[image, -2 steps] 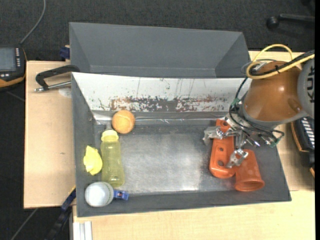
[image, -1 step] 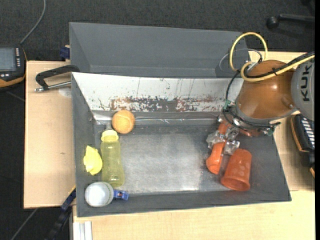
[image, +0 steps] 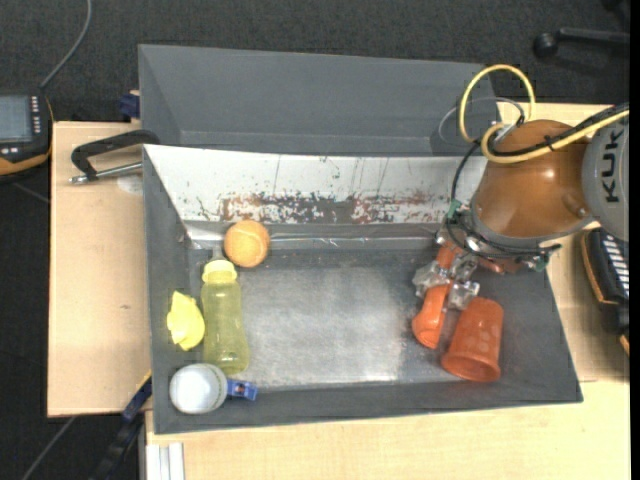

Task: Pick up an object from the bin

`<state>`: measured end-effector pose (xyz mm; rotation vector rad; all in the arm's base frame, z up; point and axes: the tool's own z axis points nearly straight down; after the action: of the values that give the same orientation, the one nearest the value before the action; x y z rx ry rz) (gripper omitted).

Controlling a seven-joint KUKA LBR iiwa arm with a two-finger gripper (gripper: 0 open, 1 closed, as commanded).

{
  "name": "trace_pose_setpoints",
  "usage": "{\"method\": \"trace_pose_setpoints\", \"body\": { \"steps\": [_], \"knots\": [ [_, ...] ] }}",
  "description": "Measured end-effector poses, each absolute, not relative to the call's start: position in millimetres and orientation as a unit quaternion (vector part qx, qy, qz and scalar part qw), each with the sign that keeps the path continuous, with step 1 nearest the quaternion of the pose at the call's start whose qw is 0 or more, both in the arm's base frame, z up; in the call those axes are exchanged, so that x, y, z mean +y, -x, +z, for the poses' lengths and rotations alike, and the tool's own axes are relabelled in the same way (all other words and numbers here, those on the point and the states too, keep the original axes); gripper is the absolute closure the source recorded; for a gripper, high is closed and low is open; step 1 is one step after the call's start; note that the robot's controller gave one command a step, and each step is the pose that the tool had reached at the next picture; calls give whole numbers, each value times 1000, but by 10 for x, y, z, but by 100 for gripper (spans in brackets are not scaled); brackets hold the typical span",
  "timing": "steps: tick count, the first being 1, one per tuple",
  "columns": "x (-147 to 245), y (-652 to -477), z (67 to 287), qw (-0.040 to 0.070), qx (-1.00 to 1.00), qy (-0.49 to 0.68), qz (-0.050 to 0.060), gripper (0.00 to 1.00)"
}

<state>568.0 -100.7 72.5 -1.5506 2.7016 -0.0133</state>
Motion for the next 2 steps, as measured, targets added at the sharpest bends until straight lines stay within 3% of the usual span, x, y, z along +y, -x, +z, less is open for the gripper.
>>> {"method": "trace_pose_setpoints", "body": {
  "steps": [1,2],
  "knots": [
    [-1004,-5721,1234,12,869,494,-3,100],
    [-981,-5790,1378,19,869,494,-9,100]
  ]
}}
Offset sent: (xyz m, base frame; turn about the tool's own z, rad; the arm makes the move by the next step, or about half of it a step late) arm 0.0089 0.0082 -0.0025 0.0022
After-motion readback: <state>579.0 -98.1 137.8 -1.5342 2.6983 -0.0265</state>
